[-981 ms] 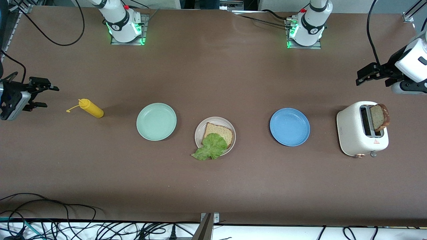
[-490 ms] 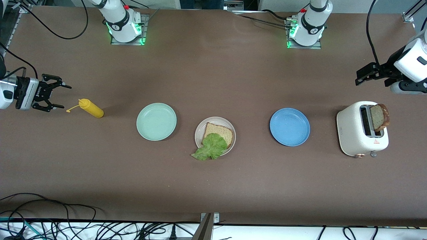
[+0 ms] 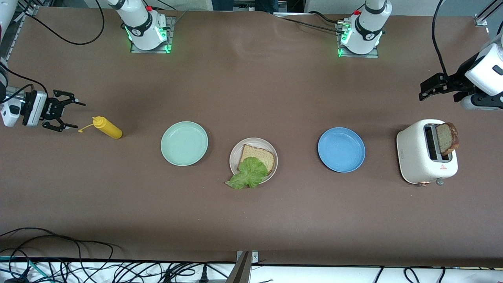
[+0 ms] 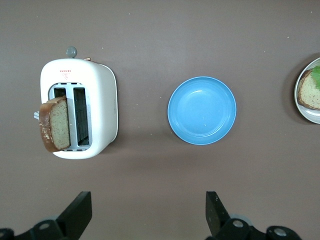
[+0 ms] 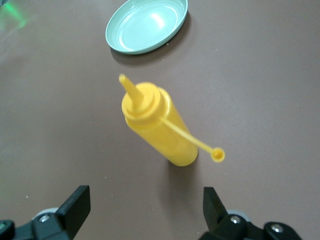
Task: Make sandwich on beige plate with both arms
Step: 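Lower the right gripper around the yellow squeeze bottle and grasp it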
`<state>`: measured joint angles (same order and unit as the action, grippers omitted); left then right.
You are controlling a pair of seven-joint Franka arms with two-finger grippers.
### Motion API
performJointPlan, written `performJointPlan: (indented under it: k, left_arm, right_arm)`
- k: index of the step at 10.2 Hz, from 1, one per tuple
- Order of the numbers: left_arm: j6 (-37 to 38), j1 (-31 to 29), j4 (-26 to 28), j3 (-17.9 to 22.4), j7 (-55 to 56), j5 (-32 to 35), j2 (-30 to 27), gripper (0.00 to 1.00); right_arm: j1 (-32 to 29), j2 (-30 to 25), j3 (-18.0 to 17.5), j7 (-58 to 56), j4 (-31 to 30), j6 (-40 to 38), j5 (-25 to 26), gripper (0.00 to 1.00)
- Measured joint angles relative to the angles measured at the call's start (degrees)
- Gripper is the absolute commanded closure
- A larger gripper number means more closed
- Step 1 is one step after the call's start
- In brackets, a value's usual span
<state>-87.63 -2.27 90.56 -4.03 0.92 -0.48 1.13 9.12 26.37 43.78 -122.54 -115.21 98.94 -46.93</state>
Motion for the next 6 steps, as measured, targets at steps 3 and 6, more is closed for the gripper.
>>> performJointPlan:
  k: [3,6]
  left_arm:
    - [0.0,0.1,-0.1,-0.1,0.0,0.0,0.0,0.0]
    - [0.0,0.1,-0.1,-0.2,0.0,0.0,0.0,0.0]
  right_arm:
    - [-0.5,4.5,-0.1,-7.0,-0.2,-2.3,-6.7,0.0]
    - [-0.5,7.7,-1.7,-10.9,-0.2,-2.9,-12.5,0.0]
